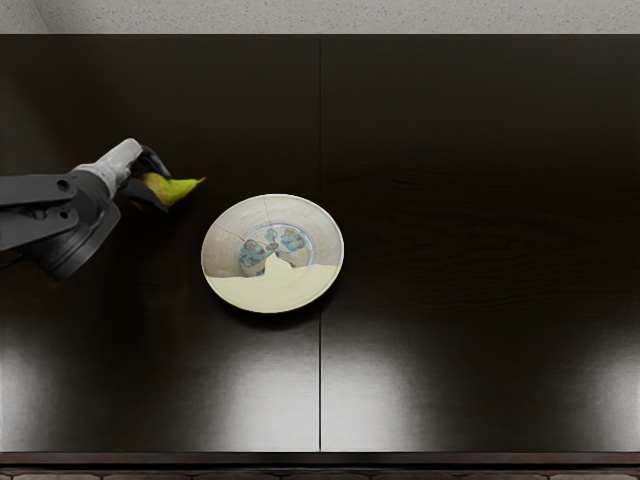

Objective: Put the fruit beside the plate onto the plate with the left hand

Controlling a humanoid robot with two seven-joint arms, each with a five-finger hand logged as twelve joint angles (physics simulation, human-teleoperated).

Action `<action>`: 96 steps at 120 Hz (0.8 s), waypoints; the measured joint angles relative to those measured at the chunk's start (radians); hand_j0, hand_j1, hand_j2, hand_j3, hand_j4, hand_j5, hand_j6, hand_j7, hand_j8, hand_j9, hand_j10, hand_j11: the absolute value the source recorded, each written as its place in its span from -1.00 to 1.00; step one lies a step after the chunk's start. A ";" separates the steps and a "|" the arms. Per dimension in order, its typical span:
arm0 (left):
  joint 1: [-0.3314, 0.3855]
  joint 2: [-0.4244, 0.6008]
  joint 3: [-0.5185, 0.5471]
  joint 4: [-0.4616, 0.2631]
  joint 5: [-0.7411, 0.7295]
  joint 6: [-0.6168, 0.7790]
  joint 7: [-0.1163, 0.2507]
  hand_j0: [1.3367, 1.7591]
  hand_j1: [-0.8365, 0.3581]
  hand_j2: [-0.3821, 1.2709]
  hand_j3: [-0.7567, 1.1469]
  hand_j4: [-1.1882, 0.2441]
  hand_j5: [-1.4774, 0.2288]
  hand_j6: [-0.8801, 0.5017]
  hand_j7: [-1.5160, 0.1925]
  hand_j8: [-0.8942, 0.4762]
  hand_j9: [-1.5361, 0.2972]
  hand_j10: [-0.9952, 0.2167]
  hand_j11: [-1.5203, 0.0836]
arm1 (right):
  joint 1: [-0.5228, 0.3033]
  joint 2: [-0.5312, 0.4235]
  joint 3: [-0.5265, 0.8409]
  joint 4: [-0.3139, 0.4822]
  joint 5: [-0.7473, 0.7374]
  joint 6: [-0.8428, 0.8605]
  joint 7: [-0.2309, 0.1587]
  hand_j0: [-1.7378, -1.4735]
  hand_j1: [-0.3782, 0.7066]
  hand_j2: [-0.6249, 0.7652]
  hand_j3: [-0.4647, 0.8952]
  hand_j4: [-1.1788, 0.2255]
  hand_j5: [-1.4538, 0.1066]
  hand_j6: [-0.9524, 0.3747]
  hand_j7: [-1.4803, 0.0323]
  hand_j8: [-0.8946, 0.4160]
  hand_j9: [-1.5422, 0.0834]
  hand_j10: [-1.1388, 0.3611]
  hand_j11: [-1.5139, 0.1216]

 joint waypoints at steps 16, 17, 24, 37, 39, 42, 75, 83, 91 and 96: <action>-0.014 0.000 -0.017 -0.001 0.001 0.000 0.000 0.50 -0.24 0.06 -0.20 -0.26 -0.56 -0.05 -0.44 0.05 -0.43 0.08 -0.34 | 0.000 0.000 0.000 0.000 0.000 0.000 0.000 -0.40 -0.95 -0.10 -0.32 0.68 0.86 0.43 0.96 0.36 0.90 0.52 0.85; -0.015 0.000 -0.018 -0.002 0.001 0.000 0.000 0.50 -0.24 0.06 -0.20 -0.26 -0.56 -0.05 -0.45 0.05 -0.43 0.08 -0.34 | 0.000 0.000 0.000 0.000 0.000 0.000 0.000 -0.40 -0.95 -0.10 -0.32 0.68 0.86 0.43 0.96 0.36 0.90 0.52 0.85; -0.025 0.000 -0.025 -0.003 0.001 0.000 0.000 0.50 -0.25 0.07 -0.20 -0.26 -0.56 -0.05 -0.45 0.05 -0.43 0.08 -0.34 | 0.000 0.000 0.000 0.000 0.000 0.000 0.000 -0.40 -0.95 -0.10 -0.32 0.68 0.86 0.43 0.96 0.36 0.90 0.52 0.85; -0.044 -0.005 -0.033 -0.007 0.001 0.000 0.000 0.50 -0.25 0.07 -0.20 -0.26 -0.56 -0.04 -0.45 0.06 -0.43 0.08 -0.33 | 0.000 0.000 0.000 0.000 0.000 0.000 0.000 -0.40 -0.95 -0.10 -0.32 0.68 0.86 0.43 0.96 0.36 0.90 0.52 0.85; -0.046 -0.006 -0.034 -0.007 0.002 0.000 -0.001 0.50 -0.25 0.07 -0.20 -0.26 -0.56 -0.05 -0.45 0.05 -0.43 0.08 -0.33 | 0.000 0.000 0.000 0.000 0.000 0.000 0.000 -0.40 -0.95 -0.10 -0.32 0.68 0.86 0.43 0.96 0.36 0.90 0.52 0.85; -0.052 -0.007 -0.036 -0.009 0.001 0.000 -0.001 0.50 -0.25 0.08 -0.20 -0.26 -0.56 -0.05 -0.45 0.05 -0.43 0.08 -0.33 | 0.000 0.000 0.000 0.000 0.000 0.000 0.000 -0.40 -0.95 -0.10 -0.32 0.68 0.86 0.43 0.96 0.36 0.90 0.52 0.85; -0.096 -0.060 -0.044 -0.017 0.002 -0.002 -0.005 0.50 -0.28 0.11 -0.20 -0.26 -0.56 -0.03 -0.44 0.07 -0.42 0.09 -0.33 | 0.000 0.000 0.000 0.000 0.000 0.000 0.000 -0.40 -0.95 -0.10 -0.32 0.68 0.86 0.43 0.96 0.36 0.90 0.52 0.85; -0.104 -0.079 -0.044 -0.019 0.001 -0.001 -0.007 0.50 -0.30 0.11 -0.20 -0.26 -0.56 -0.02 -0.44 0.07 -0.42 0.10 -0.33 | 0.000 0.000 0.000 0.000 0.000 0.000 0.000 -0.40 -0.95 -0.10 -0.32 0.68 0.86 0.43 0.96 0.36 0.90 0.52 0.85; -0.115 -0.110 -0.044 -0.020 0.001 0.000 -0.008 0.50 -0.25 0.09 -0.20 -0.28 -0.54 -0.09 -0.43 0.01 -0.42 0.04 -0.33 | 0.000 0.000 0.000 0.000 0.000 0.000 0.000 -0.40 -0.95 -0.10 -0.32 0.68 0.86 0.43 0.96 0.36 0.90 0.52 0.85; -0.117 -0.129 -0.044 -0.021 0.001 0.001 -0.009 0.51 -0.20 0.09 -0.20 -0.28 -0.53 -0.15 -0.42 -0.04 -0.42 0.00 -0.33 | 0.000 0.000 0.000 0.000 0.000 0.000 0.000 -0.40 -0.95 -0.10 -0.32 0.68 0.86 0.43 0.96 0.36 0.90 0.52 0.85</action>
